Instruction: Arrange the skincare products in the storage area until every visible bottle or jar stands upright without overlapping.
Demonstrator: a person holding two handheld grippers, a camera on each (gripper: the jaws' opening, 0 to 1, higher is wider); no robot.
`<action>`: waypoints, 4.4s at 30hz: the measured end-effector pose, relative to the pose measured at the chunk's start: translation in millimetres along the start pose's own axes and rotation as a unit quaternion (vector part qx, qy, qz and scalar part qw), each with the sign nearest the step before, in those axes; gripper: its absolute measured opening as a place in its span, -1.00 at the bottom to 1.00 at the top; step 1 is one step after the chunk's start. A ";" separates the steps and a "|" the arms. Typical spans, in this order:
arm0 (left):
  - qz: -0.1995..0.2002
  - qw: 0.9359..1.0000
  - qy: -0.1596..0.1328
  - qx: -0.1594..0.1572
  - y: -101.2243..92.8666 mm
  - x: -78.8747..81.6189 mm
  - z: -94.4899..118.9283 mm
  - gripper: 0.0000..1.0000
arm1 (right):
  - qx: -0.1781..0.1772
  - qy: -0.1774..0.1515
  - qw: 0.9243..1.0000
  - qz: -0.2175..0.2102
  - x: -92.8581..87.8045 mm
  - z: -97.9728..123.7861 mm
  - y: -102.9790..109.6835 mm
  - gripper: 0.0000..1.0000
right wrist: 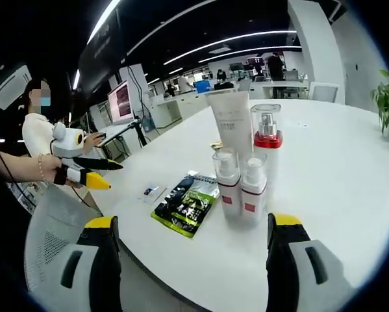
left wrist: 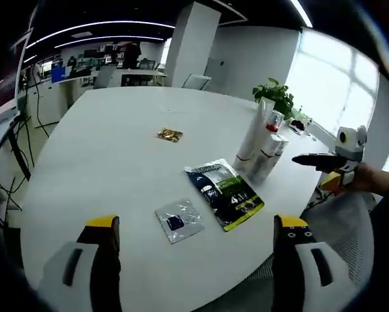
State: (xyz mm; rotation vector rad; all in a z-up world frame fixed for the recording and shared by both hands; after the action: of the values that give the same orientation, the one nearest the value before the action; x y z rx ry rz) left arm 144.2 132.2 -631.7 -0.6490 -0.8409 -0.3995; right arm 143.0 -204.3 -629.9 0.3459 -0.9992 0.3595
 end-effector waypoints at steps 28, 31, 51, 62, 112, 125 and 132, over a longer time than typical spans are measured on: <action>-0.004 0.999 -0.027 -0.027 -5.5 -4.0 14.3 0.97 | -0.006 0.017 1.000 0.012 -2.6 -2.4 -0.3 0.89; -0.004 0.999 -0.026 -0.026 -5.2 -4.1 14.0 0.98 | -0.006 0.018 1.000 0.016 -2.7 -2.2 0.4 0.89; 0.009 1.000 0.003 -0.023 -1.6 -3.9 15.0 0.86 | -0.009 0.017 1.000 0.017 -1.6 -1.0 1.5 0.89; -0.001 0.999 0.028 -0.035 3.1 15.4 -0.3 0.82 | -0.011 0.011 1.000 0.014 -1.3 -0.9 -0.3 0.89; -0.096 0.981 0.163 -0.054 55.5 110.9 -154.4 0.73 | -0.055 0.023 0.998 0.017 -1.0 -1.1 -8.7 0.89; -0.121 0.971 0.204 -0.037 84.9 121.8 -200.0 0.68 | -0.058 0.038 0.997 0.034 -3.7 -3.2 -7.3 0.89; -0.123 0.968 0.216 -0.030 100.0 128.2 -219.8 0.66 | -0.061 0.041 0.997 0.027 -4.2 -3.2 -8.5 0.89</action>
State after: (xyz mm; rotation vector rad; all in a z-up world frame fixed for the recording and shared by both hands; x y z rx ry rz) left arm 401.1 49.5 -676.0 -0.4873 -0.4928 -0.7644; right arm 147.1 -211.0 -636.1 0.1921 -0.9462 0.3560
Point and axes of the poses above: the point that each gripper's makers call its tool centre point, and the gripper's own axes: z roughly backward along the fingers, y roughly to its left, x roughly out of its top, the point moved 9 cm from there along z, roughly backward along the fingers, and after that the axes turned 13 degrees about -x, right-handed, at the moved point
